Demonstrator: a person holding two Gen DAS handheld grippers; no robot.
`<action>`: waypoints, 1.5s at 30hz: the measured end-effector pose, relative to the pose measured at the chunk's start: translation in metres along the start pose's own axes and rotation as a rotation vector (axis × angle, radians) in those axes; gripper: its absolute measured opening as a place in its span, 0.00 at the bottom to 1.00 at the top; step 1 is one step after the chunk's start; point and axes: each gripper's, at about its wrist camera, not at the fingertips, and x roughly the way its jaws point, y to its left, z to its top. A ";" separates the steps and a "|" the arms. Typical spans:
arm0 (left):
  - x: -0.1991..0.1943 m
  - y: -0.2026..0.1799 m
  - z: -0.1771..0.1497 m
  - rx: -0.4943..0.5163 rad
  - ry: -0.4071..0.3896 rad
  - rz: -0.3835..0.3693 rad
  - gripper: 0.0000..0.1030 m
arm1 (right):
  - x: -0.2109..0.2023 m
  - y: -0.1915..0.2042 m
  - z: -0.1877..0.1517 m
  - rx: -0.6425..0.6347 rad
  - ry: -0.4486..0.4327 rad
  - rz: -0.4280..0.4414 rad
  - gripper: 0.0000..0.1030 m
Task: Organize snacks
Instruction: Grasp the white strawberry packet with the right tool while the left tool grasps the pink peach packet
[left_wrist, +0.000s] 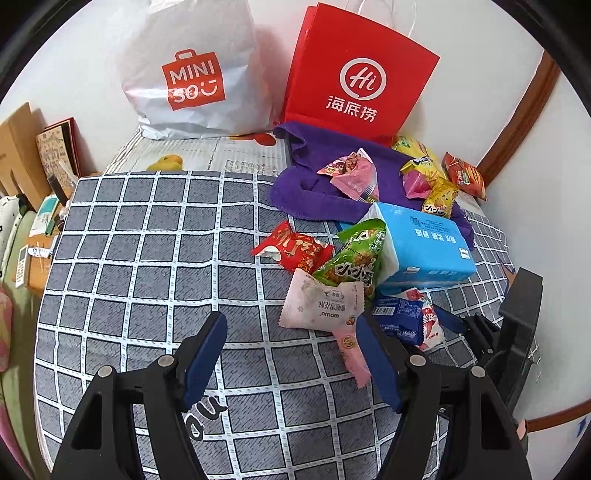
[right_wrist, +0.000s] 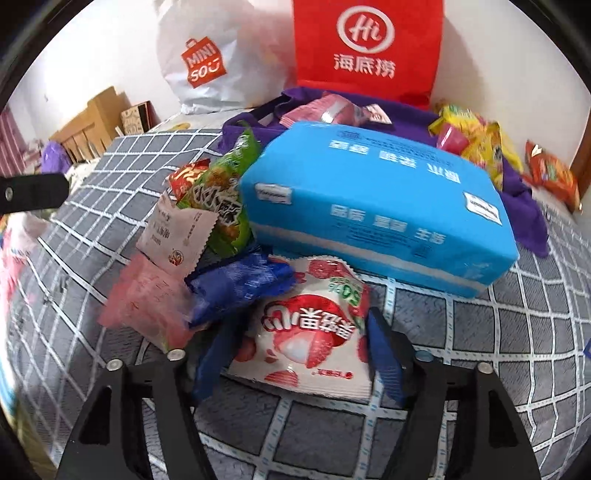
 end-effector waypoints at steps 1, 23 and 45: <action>0.000 0.000 -0.001 0.002 -0.004 -0.003 0.68 | 0.000 0.002 0.000 -0.005 -0.006 -0.015 0.61; 0.074 -0.066 -0.043 0.113 0.128 -0.088 0.68 | -0.038 -0.086 -0.047 0.198 -0.045 -0.146 0.52; 0.040 -0.060 -0.037 0.120 0.028 -0.119 0.51 | -0.035 -0.094 -0.043 0.224 -0.059 -0.068 0.50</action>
